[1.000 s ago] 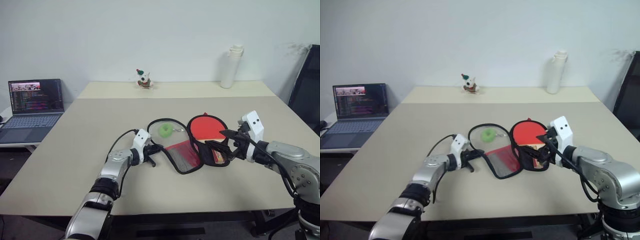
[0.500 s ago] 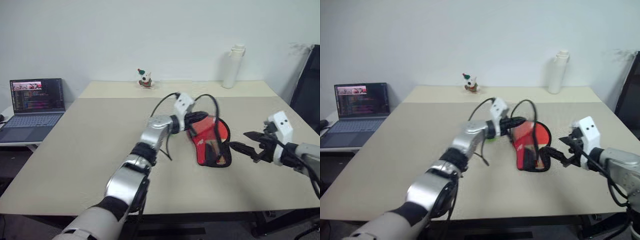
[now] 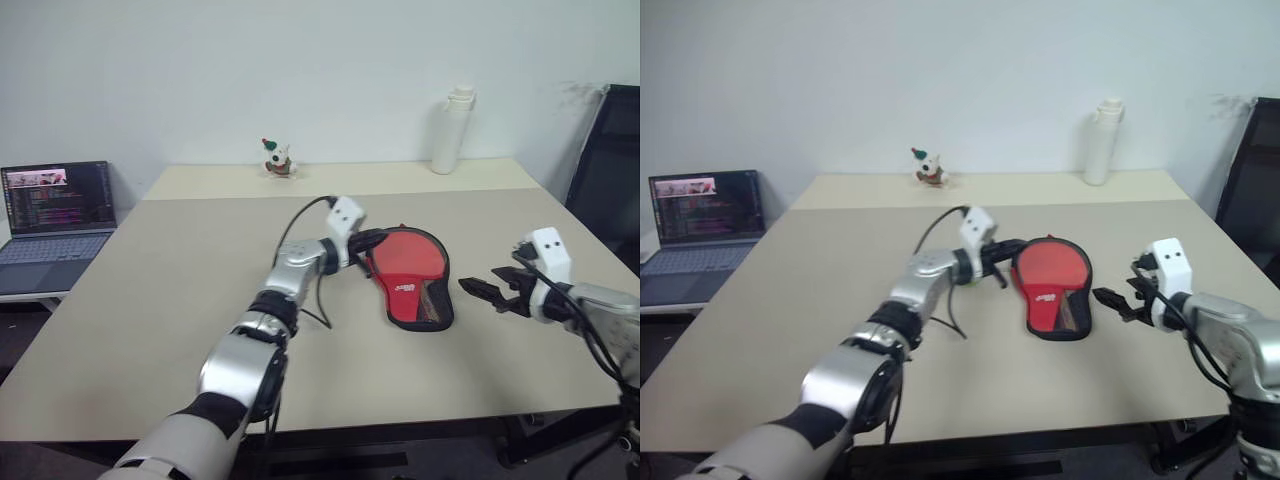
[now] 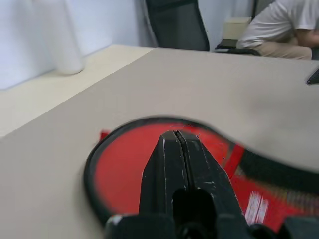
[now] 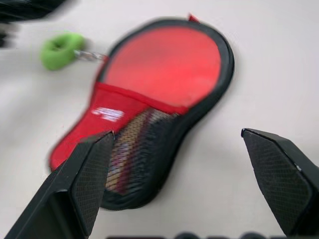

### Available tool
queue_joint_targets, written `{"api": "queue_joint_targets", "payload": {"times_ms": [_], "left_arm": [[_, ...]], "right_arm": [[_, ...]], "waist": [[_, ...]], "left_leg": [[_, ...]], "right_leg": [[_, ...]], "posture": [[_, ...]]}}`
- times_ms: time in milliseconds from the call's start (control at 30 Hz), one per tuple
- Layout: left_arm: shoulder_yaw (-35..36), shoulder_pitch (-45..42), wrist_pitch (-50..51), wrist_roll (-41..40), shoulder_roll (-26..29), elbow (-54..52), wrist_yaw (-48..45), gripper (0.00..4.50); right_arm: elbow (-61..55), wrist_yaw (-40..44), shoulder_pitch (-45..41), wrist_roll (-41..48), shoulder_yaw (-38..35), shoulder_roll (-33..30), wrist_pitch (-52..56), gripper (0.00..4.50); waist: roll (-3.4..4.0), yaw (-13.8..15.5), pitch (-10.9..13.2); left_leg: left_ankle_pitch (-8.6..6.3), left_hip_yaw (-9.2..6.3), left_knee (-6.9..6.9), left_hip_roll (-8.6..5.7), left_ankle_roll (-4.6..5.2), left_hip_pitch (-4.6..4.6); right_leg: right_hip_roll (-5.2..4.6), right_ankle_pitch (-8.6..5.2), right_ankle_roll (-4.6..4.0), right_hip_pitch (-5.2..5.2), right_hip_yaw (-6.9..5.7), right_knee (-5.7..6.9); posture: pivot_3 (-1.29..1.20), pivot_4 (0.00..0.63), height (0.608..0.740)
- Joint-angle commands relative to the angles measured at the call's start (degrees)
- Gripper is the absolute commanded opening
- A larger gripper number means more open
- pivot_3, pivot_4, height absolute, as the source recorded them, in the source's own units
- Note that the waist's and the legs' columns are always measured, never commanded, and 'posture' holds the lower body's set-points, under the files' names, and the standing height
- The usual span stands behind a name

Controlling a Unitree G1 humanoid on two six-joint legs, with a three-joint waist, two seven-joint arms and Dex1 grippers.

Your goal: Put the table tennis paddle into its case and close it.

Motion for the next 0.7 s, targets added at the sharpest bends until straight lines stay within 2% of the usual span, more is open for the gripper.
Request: {"api": "queue_joint_targets", "payload": {"times_ms": [33,133,267,467,700], "left_arm": [[1.14,9.01,7.92,-5.38,3.74,-20.36,-4.87,0.01],[1.08,22.76,21.26,-12.65,9.43,-45.97,-8.58,0.01],[3.18,30.72,33.03,-19.69,15.89,-62.17,-8.8,0.01],[6.85,34.4,40.33,-25.5,24.84,-70.41,-10.31,0.01],[7.19,33.82,41.46,-26.52,28.56,-71.65,-9.7,0.01]], "right_arm": [[10.1,1.19,-5.51,-5.0,3.77,1.32,-6.56,4.5],[21.99,4.34,-10.49,-8.63,7.3,2.97,-12.03,4.5],[33.63,8.49,-14.9,-12.75,10.66,4.1,-17.44,4.5],[44.31,14.23,-18.5,-16.02,13.02,5.57,-21.25,4.5],[50.06,18.36,-19.57,-19.61,15.1,6.95,-23.62,4.5]], "waist": [[0.01,0.12,0.0],[0.02,-0.23,0.0],[0.02,0.51,0.01],[0.02,0.63,0.01],[-0.01,0.35,-0.01]], "left_leg": [[0.0,-0.01,0.02,0.0,0.0,-0.04],[0.01,-0.1,-0.01,0.15,-0.02,-0.02],[0.01,-0.25,0.03,0.17,-0.03,-0.08],[0.01,-0.24,0.11,0.08,-0.03,0.05],[0.01,-0.25,0.11,0.08,-0.03,0.13]], "right_leg": [[0.0,0.0,0.0,-0.03,0.0,0.02],[-0.03,0.08,-0.14,-0.05,0.15,0.07],[-0.18,0.17,-0.32,-0.06,0.12,0.12],[-0.3,0.01,-0.03,0.18,-0.02,0.06],[-0.23,0.02,-0.04,0.18,-0.01,0.1]], "posture": [[0.0,0.15,0.74],[0.0,0.15,0.74],[0.0,0.15,0.74],[0.0,0.15,0.74],[0.0,0.15,0.74]]}}
